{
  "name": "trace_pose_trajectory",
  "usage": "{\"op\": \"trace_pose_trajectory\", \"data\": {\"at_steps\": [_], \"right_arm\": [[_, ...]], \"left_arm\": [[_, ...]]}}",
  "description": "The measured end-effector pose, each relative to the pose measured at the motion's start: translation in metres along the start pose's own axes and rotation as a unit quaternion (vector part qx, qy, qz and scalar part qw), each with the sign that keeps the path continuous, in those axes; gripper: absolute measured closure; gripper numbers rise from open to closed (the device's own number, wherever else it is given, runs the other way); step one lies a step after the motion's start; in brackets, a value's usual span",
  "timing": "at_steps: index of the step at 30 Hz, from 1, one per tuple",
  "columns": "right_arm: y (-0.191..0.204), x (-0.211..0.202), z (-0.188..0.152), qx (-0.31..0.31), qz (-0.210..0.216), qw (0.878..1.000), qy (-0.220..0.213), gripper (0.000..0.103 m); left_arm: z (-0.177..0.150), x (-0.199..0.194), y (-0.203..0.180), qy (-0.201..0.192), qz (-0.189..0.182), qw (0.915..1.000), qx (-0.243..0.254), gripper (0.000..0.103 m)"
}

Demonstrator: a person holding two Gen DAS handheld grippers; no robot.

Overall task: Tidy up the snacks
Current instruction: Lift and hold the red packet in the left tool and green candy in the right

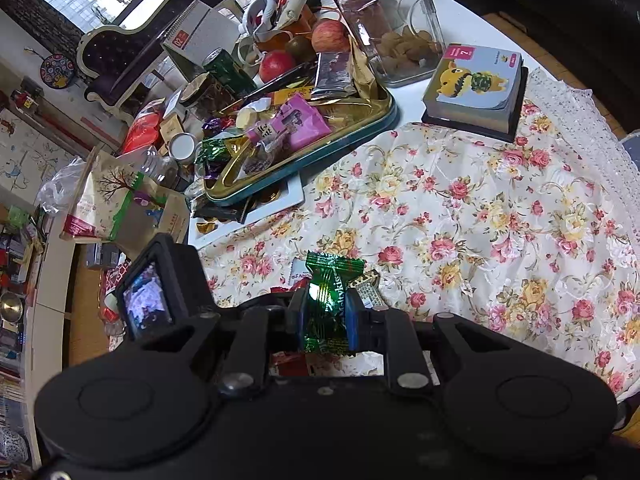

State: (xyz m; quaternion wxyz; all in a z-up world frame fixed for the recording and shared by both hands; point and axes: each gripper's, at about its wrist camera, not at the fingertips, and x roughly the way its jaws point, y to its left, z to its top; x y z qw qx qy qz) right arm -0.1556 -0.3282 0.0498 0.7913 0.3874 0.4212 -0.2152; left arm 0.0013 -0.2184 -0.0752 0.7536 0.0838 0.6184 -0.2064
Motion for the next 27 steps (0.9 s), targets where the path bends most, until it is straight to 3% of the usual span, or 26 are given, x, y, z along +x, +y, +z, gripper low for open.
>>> {"op": "trace_pose_trajectory", "data": {"at_steps": [13,27], "right_arm": [[-0.009,0.01,0.001,0.022,-0.023,0.999,0.012,0.082],[-0.02,0.014,0.005,0.045,-0.04,0.998,0.015,0.082]], "left_arm": [[-0.011,-0.023,-0.022,-0.009,0.016,0.9985,0.052,0.059],[-0.04,-0.041,-0.029,-0.006,0.037,0.9907,0.131,0.059]]}}
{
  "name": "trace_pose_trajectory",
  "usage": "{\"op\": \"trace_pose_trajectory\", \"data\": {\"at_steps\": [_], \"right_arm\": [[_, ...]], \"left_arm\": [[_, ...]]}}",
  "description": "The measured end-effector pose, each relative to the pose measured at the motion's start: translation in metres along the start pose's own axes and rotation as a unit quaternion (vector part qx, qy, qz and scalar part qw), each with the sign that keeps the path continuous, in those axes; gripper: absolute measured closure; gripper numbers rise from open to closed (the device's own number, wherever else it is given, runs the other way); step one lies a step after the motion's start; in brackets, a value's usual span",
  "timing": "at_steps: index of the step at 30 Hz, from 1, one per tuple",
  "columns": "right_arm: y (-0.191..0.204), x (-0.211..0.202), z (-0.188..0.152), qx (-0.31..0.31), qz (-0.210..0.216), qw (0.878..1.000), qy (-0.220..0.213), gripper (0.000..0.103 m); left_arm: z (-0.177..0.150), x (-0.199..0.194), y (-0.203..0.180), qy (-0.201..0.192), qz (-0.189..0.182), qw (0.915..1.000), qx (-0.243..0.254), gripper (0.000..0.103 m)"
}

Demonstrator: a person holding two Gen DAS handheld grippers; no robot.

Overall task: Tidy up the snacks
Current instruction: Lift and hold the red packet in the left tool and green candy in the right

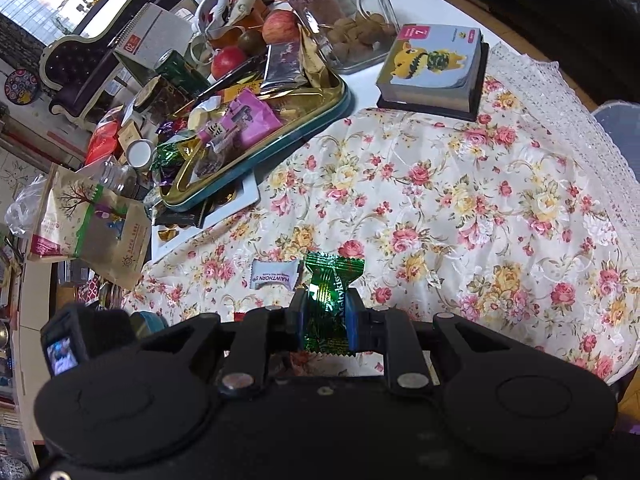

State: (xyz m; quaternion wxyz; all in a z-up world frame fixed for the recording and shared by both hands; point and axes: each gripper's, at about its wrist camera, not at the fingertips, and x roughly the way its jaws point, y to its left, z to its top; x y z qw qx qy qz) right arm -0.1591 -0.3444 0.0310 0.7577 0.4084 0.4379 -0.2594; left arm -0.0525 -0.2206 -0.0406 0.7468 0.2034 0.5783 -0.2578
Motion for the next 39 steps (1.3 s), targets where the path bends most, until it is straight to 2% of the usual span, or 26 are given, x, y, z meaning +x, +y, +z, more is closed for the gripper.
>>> {"op": "trace_pose_trajectory", "data": {"at_steps": [5,10,16,19,25,30,36,39], "right_arm": [[-0.005,0.005,0.002,0.022,0.001,1.0,0.012,0.082],[-0.003,0.01,0.0,0.012,-0.015,1.0,0.011,0.082],[0.002,0.017,-0.005,0.007,-0.027,0.999,0.017,0.082],[0.012,0.022,-0.008,-0.003,-0.038,0.999,0.015,0.082],[0.035,0.036,-0.012,-0.02,-0.072,0.997,-0.001,0.082],[0.05,0.053,-0.025,-0.062,-0.133,0.989,-0.018,0.082],[0.046,0.063,-0.047,-0.055,-0.113,0.992,0.02,0.082],[0.045,0.067,-0.059,-0.076,-0.133,0.988,0.017,0.082]], "left_arm": [[-0.008,-0.014,0.001,-0.002,-0.003,0.9997,0.024,0.059],[-0.012,-0.036,0.006,-0.016,-0.021,0.9993,0.026,0.059],[-0.02,-0.069,0.018,-0.055,-0.035,0.9973,0.034,0.059],[-0.022,-0.075,0.026,-0.07,-0.024,0.9968,0.03,0.059],[-0.023,-0.071,0.04,-0.06,-0.027,0.9978,0.01,0.059],[-0.036,-0.08,0.055,-0.072,-0.013,0.9972,0.01,0.059],[-0.047,-0.079,0.083,-0.069,0.011,0.9976,-0.003,0.059],[-0.048,-0.074,0.093,-0.056,0.012,0.9982,-0.014,0.059]]}}
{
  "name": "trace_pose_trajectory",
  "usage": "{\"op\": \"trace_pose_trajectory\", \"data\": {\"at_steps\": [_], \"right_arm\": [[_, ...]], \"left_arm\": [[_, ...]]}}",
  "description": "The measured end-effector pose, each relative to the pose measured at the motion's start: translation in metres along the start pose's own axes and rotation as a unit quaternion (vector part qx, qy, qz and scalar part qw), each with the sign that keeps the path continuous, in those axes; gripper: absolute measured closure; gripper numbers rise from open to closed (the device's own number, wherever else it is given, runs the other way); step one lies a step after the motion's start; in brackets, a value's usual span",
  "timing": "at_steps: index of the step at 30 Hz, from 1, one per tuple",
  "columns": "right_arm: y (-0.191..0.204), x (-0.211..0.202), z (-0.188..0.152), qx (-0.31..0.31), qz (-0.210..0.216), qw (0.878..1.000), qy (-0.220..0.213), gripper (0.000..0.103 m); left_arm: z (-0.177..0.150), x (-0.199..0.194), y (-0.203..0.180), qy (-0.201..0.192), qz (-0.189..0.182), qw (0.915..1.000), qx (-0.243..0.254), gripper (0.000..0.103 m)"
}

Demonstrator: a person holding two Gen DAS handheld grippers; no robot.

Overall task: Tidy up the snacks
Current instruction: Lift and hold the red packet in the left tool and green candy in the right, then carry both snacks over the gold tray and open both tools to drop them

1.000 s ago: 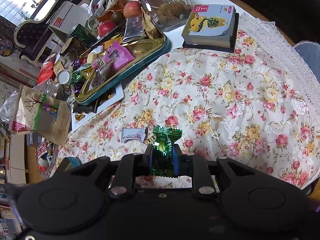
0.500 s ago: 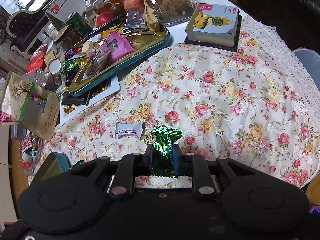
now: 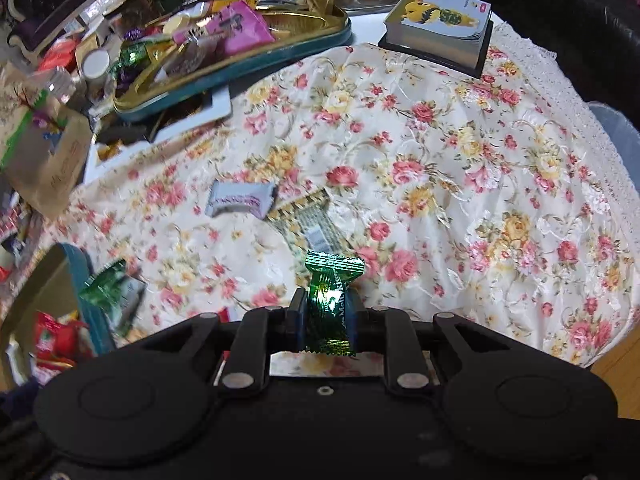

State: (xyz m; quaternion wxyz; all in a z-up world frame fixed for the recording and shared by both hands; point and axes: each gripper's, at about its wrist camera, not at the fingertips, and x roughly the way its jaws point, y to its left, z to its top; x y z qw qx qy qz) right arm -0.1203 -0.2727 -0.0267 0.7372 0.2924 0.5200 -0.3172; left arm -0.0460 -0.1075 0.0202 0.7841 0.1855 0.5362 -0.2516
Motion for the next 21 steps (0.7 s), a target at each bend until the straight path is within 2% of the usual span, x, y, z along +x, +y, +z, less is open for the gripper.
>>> {"op": "trace_pose_trajectory", "data": {"at_steps": [3,9,13,18,21], "right_arm": [[-0.004,0.004,-0.014,-0.007,-0.017,1.0,0.001,0.082],[-0.015,0.01,-0.047,-0.028,-0.033,0.999,0.01,0.082],[-0.025,0.006,-0.066,-0.037,-0.03,0.999,0.021,0.082],[-0.025,-0.006,-0.063,-0.01,-0.012,0.999,0.045,0.082],[-0.015,-0.019,-0.05,-0.006,0.02,0.999,0.037,0.082]], "left_arm": [[0.002,-0.001,0.005,0.003,-0.004,0.9999,-0.01,0.059],[0.011,-0.02,0.015,-0.019,-0.018,0.9992,-0.03,0.059],[0.018,-0.035,0.032,-0.034,-0.03,0.9975,-0.055,0.059],[0.026,-0.043,0.057,-0.047,-0.015,0.9938,-0.099,0.059],[0.03,-0.046,0.072,-0.05,-0.009,0.9913,-0.121,0.059]]}}
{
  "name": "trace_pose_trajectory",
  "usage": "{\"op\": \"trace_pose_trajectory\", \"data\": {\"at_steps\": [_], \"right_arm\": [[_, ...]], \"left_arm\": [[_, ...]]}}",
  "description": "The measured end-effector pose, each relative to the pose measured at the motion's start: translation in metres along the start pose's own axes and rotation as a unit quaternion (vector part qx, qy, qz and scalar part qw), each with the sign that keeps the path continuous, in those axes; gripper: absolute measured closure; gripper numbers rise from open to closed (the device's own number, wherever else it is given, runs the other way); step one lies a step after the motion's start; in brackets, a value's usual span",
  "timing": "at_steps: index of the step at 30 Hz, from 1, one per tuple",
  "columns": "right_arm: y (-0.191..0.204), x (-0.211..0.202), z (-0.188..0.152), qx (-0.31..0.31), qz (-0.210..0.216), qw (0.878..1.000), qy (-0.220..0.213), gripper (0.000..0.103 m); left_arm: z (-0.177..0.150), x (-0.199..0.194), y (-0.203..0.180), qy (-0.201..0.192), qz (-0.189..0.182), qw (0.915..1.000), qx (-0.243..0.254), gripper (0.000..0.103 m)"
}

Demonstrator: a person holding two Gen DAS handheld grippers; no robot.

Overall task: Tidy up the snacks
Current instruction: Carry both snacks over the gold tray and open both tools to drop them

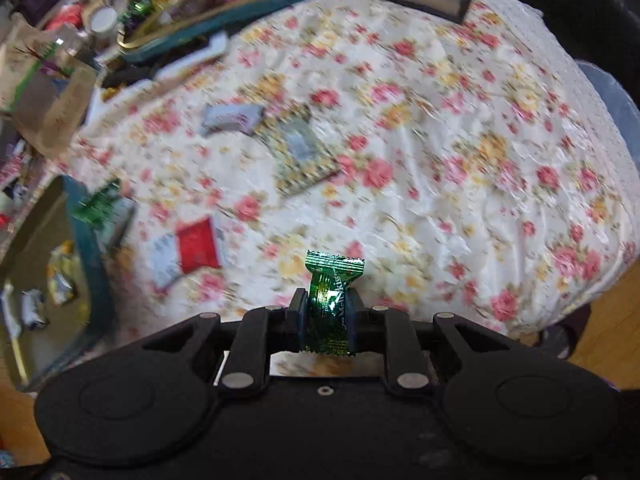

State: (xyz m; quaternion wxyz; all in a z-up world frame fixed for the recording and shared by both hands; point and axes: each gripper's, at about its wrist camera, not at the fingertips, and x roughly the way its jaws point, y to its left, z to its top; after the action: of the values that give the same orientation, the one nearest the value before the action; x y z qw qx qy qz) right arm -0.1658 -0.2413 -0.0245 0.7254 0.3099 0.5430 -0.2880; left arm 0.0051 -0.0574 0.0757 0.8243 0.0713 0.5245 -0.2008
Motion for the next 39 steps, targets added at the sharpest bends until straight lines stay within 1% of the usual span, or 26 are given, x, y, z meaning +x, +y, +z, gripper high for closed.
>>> {"op": "trace_pose_trajectory", "data": {"at_steps": [3,8,11,13,18,19,20,21,23,25,26,29,31,35,39], "right_arm": [[0.013,-0.011,0.013,-0.018,0.018,1.0,-0.011,0.082],[0.035,-0.013,0.04,-0.056,0.026,0.998,-0.02,0.082],[0.047,-0.009,0.055,-0.066,0.038,0.997,-0.016,0.082],[0.057,-0.008,0.062,-0.079,0.038,0.996,-0.018,0.082],[0.069,0.003,0.061,-0.11,0.045,0.993,-0.023,0.082],[0.069,0.007,0.059,-0.11,0.039,0.993,-0.019,0.082],[0.07,0.012,0.058,-0.107,0.03,0.994,-0.009,0.082],[0.07,0.015,0.057,-0.103,0.029,0.994,-0.001,0.082],[0.071,0.017,0.054,-0.1,0.051,0.994,0.009,0.082],[0.078,0.012,0.053,-0.107,0.068,0.992,0.006,0.082],[0.081,0.008,0.052,-0.11,0.074,0.991,0.002,0.082],[0.095,-0.002,0.052,-0.119,0.098,0.988,-0.012,0.082],[0.104,-0.007,0.052,-0.12,0.117,0.986,-0.012,0.082],[0.123,-0.011,0.05,-0.123,0.146,0.982,-0.004,0.082],[0.147,-0.014,0.043,-0.135,0.167,0.977,-0.006,0.082]], "left_arm": [[0.008,-0.001,0.015,-0.001,0.0,0.9997,-0.023,0.059],[0.022,0.002,0.038,-0.007,0.05,0.9973,-0.053,0.059],[0.034,0.003,0.049,-0.002,0.064,0.9963,-0.057,0.059],[0.045,0.004,0.057,0.0,0.075,0.9954,-0.059,0.059],[0.065,0.02,0.084,0.003,0.126,0.9896,-0.069,0.059],[0.065,0.026,0.091,0.004,0.132,0.9884,-0.075,0.059],[0.065,0.033,0.098,0.016,0.139,0.9867,-0.083,0.059],[0.065,0.04,0.106,0.033,0.14,0.9848,-0.097,0.059],[0.064,0.05,0.119,0.048,0.118,0.9858,-0.11,0.059],[0.061,0.059,0.128,0.063,0.104,0.9855,-0.118,0.059],[0.058,0.062,0.131,0.065,0.109,0.9846,-0.12,0.059],[0.052,0.065,0.136,0.061,0.143,0.9813,-0.114,0.059],[0.05,0.065,0.139,0.061,0.152,0.9808,-0.107,0.059],[0.048,0.063,0.148,0.066,0.144,0.9808,-0.115,0.059],[0.046,0.067,0.154,0.087,0.128,0.9779,-0.141,0.059]]}}
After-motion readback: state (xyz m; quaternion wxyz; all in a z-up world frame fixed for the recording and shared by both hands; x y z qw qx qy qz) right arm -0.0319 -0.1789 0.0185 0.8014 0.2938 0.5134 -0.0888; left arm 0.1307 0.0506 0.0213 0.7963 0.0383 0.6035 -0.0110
